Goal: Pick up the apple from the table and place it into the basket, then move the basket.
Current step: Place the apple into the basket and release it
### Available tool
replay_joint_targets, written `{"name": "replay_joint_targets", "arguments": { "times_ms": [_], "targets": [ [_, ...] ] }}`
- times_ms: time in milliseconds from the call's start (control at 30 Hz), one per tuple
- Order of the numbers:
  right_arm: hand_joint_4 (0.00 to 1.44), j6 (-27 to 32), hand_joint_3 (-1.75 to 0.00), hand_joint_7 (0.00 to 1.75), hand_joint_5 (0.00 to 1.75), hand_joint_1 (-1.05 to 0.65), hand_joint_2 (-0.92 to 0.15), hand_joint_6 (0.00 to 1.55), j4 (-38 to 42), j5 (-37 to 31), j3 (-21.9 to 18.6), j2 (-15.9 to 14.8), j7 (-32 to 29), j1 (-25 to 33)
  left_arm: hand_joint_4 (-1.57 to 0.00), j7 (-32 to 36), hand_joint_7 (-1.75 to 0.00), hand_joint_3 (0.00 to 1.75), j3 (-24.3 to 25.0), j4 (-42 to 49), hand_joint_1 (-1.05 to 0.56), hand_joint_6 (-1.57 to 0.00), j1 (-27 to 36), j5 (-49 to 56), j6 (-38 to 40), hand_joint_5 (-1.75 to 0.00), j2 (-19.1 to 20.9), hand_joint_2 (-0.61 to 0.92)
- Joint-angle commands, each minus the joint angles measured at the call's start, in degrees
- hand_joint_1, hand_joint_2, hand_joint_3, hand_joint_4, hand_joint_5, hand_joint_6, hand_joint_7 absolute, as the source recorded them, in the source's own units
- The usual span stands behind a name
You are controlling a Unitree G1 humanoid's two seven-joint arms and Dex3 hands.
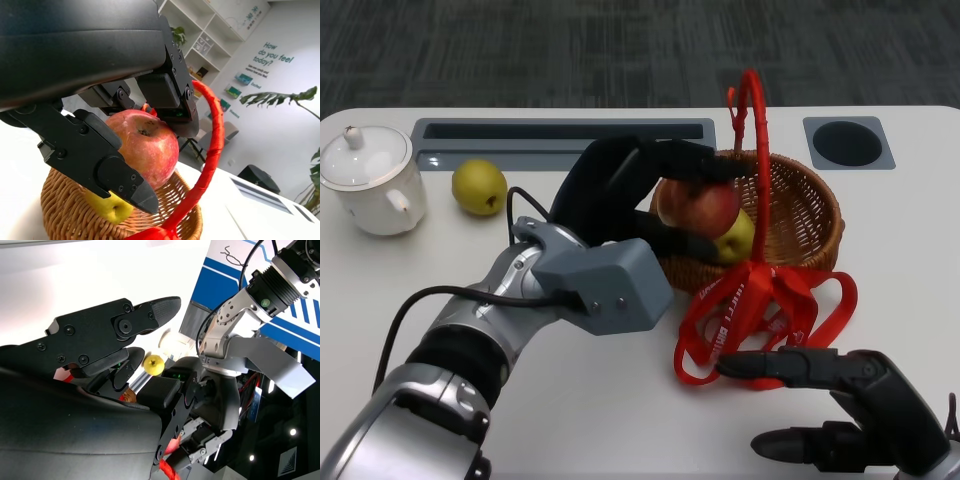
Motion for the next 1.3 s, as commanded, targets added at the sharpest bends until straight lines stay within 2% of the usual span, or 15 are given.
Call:
{"name": "replay_joint_targets", "arguments": {
  "times_ms": [33, 267, 367, 533, 767, 900, 1033, 1300],
  "targets": [
    [0.85, -0.2, 0.0, 0.0, 0.0, -0.5, -0.86, 0.77, -0.7, 0.1, -0.8, -0.7, -0.7, 0.3, -1.24, 2.3, 0.0, 0.0, 0.4, 0.7, -0.22, -1.07, -2.1, -0.3, -1.4, 0.0, 0.3, 0.81],
    [0.85, -0.2, 0.0, 0.0, 0.0, -0.5, -0.86, 0.77, 0.0, 0.9, -0.7, -0.5, -0.2, 0.0, -0.62, 3.2, 0.0, 0.0, -1.1, -0.4, -0.41, -0.59, -2.0, 2.0, 0.7, 0.0, 1.3, 0.72],
    [0.85, -0.2, 0.0, 0.0, 0.0, -0.5, -0.86, 0.77, 0.4, 1.1, -0.8, -0.6, 0.0, -0.3, -0.47, 1.6, 0.0, 0.0, -1.4, -0.8, -0.45, -0.45, -2.0, 1.9, 0.8, 0.0, 1.9, 0.71],
    [0.85, -0.6, 0.0, 0.0, 0.0, -0.51, -0.87, 0.77, 0.7, 0.7, -1.0, -0.7, -0.1, -0.6, -0.2, -4.5, 0.0, 0.0, -1.8, -1.2, -0.62, -0.22, -2.7, 0.7, 0.2, 0.0, 3.4, 0.71],
    [0.85, -0.7, 0.0, 0.0, 0.0, -0.51, -0.87, 0.76, 0.5, 0.7, -1.1, -0.6, -0.1, -0.6, -0.15, -7.0, 0.0, 0.0, -1.2, -2.6, -0.65, -0.18, -2.6, 0.2, 0.2, 0.0, 4.4, 0.7],
    [0.85, -0.9, 0.0, 0.0, 0.0, -0.5, -0.86, 0.76, 0.6, 0.4, -1.3, -0.8, -0.2, -0.6, -0.17, -8.9, -0.01, 0.0, -0.3, -5.9, -0.62, -0.2, -1.5, -1.4, 0.5, -0.01, 5.5, 0.7],
    [0.85, -1.6, 0.0, 0.0, 0.0, -0.5, -0.86, 0.76, 0.6, 0.3, -1.9, -1.3, -0.5, -0.8, -0.23, -12.8, -0.01, 0.0, 0.8, -13.7, -0.59, -0.22, 1.7, -3.6, 2.1, -0.03, 8.0, 0.7],
    [0.82, -1.8, 0.0, 0.0, 0.0, -0.48, -0.84, 0.75, -1.1, 1.8, -3.8, -3.4, -0.9, -0.7, -0.33, -21.1, -0.03, 0.0, 4.4, -32.2, -0.52, -0.31, 13.2, -11.4, 3.8, -0.04, 13.3, 0.7]
  ]
}}
